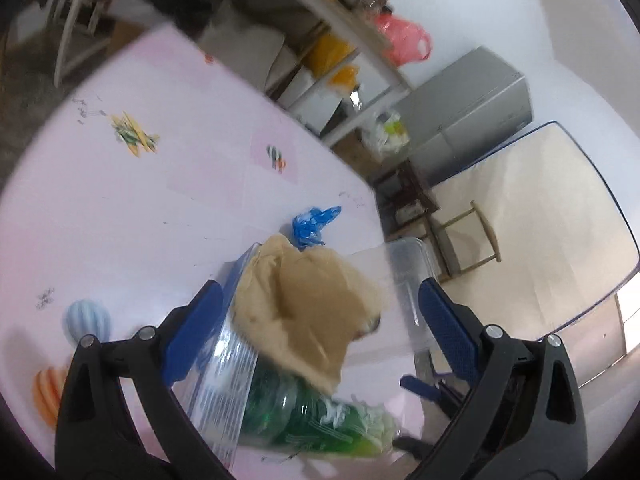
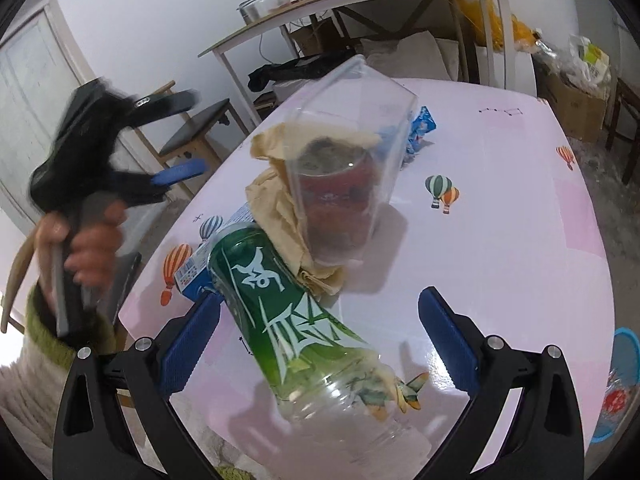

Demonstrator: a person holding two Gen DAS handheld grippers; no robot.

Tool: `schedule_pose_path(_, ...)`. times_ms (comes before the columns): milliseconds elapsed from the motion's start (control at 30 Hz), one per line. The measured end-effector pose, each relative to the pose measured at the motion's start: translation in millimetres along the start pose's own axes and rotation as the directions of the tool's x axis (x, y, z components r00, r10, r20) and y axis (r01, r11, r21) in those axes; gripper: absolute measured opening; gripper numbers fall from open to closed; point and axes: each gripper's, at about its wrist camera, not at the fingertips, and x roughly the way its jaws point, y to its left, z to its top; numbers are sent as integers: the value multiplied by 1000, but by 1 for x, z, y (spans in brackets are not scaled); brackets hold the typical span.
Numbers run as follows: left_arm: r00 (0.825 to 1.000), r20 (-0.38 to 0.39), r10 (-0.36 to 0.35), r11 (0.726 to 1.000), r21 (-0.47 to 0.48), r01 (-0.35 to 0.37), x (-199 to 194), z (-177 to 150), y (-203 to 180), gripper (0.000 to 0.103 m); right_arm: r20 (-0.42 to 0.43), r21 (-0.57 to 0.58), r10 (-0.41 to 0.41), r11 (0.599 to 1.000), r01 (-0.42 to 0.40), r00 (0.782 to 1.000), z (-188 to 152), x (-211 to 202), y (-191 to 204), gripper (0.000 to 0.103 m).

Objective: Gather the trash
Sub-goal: 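Close the left gripper on the beige cloth and lift it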

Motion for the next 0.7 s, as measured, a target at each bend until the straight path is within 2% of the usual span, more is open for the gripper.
schedule_pose_path(33,999,-32,6,1000,4,-6,13,5,-2,91,6,10,9,1000,-9,1000,1,0,-3,96)
schedule_pose_path(133,994,-99,40,999,25,-38,40,8,-6,77,16,28,23,999,-24,1000,2,1,-10,96)
schedule_pose_path(267,984,-165,62,998,7,-62,68,6,-3,59,13,43,28,999,-28,1000,0,7,-19,96)
schedule_pose_path(367,986,-159,57,998,5,-57,74,8,-1,51,22,59,32,998,-34,999,0,8,-26,96)
schedule_pose_path(467,985,-155,76,997,27,-73,74,9,-2,23,31,84,39,996,-42,999,0,6,-34,96)
schedule_pose_path(567,985,-157,64,997,47,-57,71,6,-4,7,38,95,45,994,-48,998,0,6,-39,96)
schedule_pose_path(700,993,-106,54,996,73,-47,57,8,-10,1,44,104,44,993,-48,998,-1,5,-43,96)
